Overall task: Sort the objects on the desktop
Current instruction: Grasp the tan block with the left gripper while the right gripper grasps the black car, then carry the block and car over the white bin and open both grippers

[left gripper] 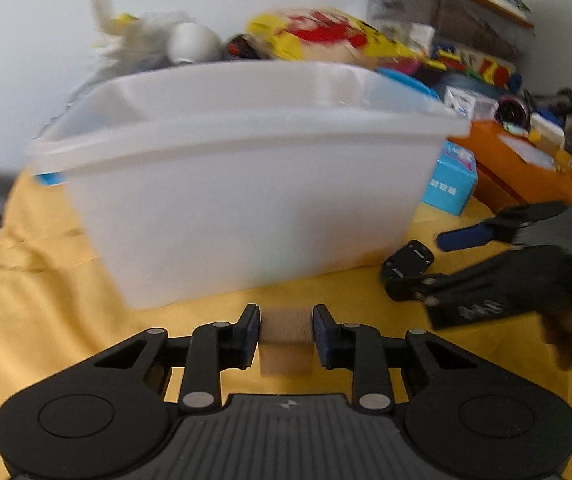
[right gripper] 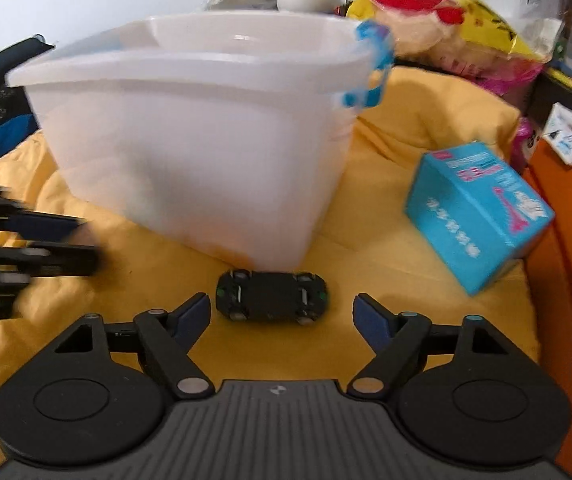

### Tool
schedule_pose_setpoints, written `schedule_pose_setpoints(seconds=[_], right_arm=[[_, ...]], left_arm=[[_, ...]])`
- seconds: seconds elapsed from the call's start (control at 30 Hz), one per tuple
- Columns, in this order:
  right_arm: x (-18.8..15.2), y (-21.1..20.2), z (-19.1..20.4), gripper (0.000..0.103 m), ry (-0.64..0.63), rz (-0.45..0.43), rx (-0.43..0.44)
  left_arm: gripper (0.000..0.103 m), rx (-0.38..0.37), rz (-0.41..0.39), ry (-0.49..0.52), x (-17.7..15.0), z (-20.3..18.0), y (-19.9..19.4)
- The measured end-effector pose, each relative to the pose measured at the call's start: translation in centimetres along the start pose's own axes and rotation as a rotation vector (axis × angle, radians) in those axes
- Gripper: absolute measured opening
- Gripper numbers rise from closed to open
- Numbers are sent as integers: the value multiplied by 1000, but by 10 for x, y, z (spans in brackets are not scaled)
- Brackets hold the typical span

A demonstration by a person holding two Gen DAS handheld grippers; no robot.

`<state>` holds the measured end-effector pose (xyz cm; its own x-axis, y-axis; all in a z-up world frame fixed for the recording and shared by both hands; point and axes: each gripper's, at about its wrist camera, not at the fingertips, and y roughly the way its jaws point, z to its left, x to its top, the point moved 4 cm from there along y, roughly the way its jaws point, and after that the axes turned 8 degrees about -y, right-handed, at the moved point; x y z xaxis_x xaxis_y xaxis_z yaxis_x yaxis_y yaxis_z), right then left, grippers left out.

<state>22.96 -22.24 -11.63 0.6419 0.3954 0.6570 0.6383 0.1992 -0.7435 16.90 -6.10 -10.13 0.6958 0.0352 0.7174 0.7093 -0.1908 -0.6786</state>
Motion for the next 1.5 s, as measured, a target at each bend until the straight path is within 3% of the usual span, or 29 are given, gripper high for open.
schedule_pose_setpoints(seconds=[0.07, 0.23, 0.5, 0.67, 0.87, 1.13, 1.47, 1.5], right_arm=[[1, 9, 2, 69, 18, 20, 5], [-6, -9, 7, 68, 46, -7, 15], [-21, -79, 16, 69, 123, -79, 54], [14, -131, 20, 69, 76, -189, 57], [74, -160, 0, 69, 119, -268, 48], [138, -142, -15, 69, 142, -280, 39], [158, -75, -14, 70, 108, -130, 27], [158, -70, -13, 73, 106, -108, 30]], left_arm=[[32, 9, -5, -18, -2, 9, -15], [32, 21, -19, -37, -6, 26, -38], [32, 10, -54, -55, -1, 32, -63], [32, -19, -130, -14, 34, 23, -97], [32, -15, -190, -19, 94, 22, -117], [32, 19, -195, -49, 162, 23, -94], [33, 110, -103, -50, 176, 40, -42], [38, 126, -95, -47, 177, 40, -38]])
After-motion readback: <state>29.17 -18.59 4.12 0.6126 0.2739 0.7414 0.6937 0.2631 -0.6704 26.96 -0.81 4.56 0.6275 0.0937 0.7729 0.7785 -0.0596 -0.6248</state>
